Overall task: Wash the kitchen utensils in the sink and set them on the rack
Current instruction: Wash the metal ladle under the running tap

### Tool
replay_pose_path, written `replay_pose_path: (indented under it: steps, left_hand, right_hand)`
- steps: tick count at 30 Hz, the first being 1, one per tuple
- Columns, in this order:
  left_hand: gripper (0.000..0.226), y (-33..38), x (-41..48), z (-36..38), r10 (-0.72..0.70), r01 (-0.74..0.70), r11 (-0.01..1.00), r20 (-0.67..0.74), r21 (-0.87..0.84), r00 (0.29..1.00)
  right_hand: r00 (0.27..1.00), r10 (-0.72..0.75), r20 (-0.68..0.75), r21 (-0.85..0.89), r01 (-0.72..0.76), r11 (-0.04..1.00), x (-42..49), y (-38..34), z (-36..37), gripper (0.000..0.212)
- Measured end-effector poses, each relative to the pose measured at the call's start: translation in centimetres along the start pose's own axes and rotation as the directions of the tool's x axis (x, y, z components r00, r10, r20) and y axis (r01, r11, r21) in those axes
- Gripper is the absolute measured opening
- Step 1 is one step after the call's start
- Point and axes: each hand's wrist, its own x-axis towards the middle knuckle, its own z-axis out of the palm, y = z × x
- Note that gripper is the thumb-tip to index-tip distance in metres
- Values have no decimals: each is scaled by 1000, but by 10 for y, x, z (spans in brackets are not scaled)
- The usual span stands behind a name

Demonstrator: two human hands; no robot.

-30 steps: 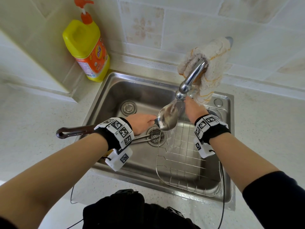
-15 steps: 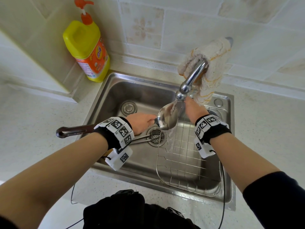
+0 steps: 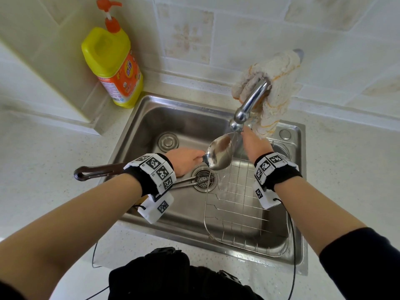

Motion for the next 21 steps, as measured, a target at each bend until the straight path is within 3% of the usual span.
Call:
replay_pose_path:
  steps: [2,6,11,17,18,19,21]
  left_hand:
    - [28,3,0,5,-13,13,1000,-35,-6,999]
    - [32,13,4,21,-24,22,999,-72,-29,997]
    - [41,14,10,23,-36,39,999,-134,21,990]
    - [51,6,9,29,-67,101,986,-240,133,969]
    - [54,4,11,28,-71,120,978,-267,171,961]
    - [58,2,12,27,-68,137,967,-298,216,952]
    - [66,-3,14,26,-63,170,941,-345,291,937]
  right_hand:
    - [995,-57,-78,35,60,998,-6,-1,4,35]
    - [988,-118,-102,222,138,965,-34,6,10,53]
    - [982,-130,-138,260,163,952,-30,10,9,47]
    - [977,-196,-89,525,213,824,-44,-1,29,40]
    - [989,-147,-36,628,137,766,-40,-4,30,37]
    - [996,-78,49,770,12,638,-35,-6,30,35]
    - [972,30,232,933,-231,276,-25,-14,26,33]
